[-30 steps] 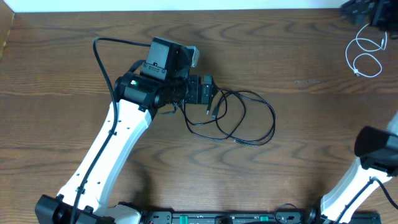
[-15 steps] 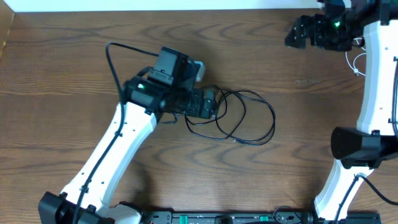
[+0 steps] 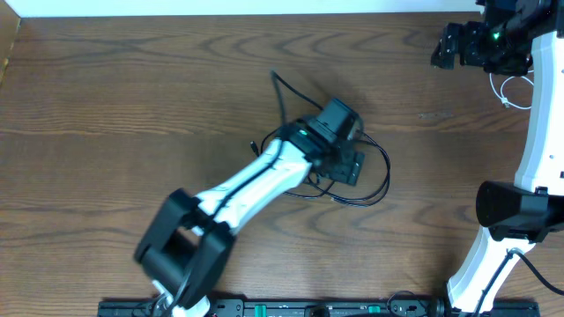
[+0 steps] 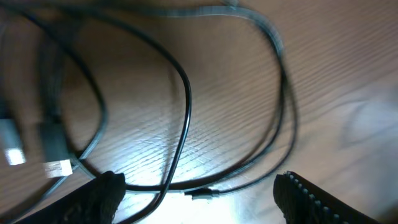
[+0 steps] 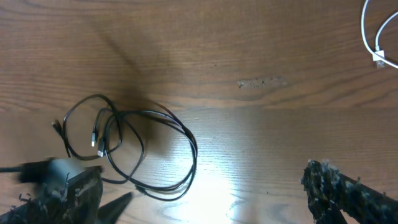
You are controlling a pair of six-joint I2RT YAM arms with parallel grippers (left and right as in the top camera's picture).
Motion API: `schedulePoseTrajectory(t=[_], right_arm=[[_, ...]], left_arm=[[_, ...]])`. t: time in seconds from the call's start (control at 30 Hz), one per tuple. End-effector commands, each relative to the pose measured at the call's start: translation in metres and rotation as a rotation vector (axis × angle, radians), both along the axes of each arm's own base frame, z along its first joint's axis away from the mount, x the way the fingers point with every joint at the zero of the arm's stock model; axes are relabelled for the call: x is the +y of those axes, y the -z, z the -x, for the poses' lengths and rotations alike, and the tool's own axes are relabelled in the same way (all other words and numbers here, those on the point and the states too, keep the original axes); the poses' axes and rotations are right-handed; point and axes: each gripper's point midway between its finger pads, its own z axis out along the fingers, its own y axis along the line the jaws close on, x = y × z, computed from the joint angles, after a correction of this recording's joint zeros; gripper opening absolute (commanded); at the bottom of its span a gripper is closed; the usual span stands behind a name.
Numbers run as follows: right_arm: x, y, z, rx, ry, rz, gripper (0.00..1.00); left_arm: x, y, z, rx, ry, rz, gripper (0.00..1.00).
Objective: Untangle cables
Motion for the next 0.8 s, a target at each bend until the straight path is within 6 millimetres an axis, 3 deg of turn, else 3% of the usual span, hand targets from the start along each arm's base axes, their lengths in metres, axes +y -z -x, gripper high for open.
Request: schedulePoseTrajectory(t=[0.0, 0.27, 0.47, 0.63, 0.7, 0.77], right_arm=[[-0.002, -0.01, 0.006, -0.021, 0.006, 0.013, 0.99], [0.0, -0.01, 0.006, -0.021, -0.001, 0.014, 0.99], [0.004, -0.009, 0.007, -0.016, -0.01, 0.01, 0.99], [0.009, -0.004, 0.008, 0.0, -0.023, 0.01, 0.99], [0.009, -0.001, 0.008, 0.01, -0.03, 0.012, 0.99], [0.009, 0.002, 0.009, 0.02, -0.03, 0.011, 0.99]], left_arm=[[0.002, 0.031, -0.002, -0.023, -0.05, -0.108, 0.8], [-0.006, 0.071, -0.015, -0.059, -0.057, -0.152, 0.71], [-0.008, 0.076, -0.018, -0.061, -0.057, -0.148, 0.62], [-0.007, 0.078, -0.017, -0.058, -0.057, -0.151, 0.3], [-0.006, 0.079, -0.016, -0.053, -0.056, -0.157, 0.08], [-0.005, 0.078, -0.015, -0.051, -0.056, -0.161, 0.07]])
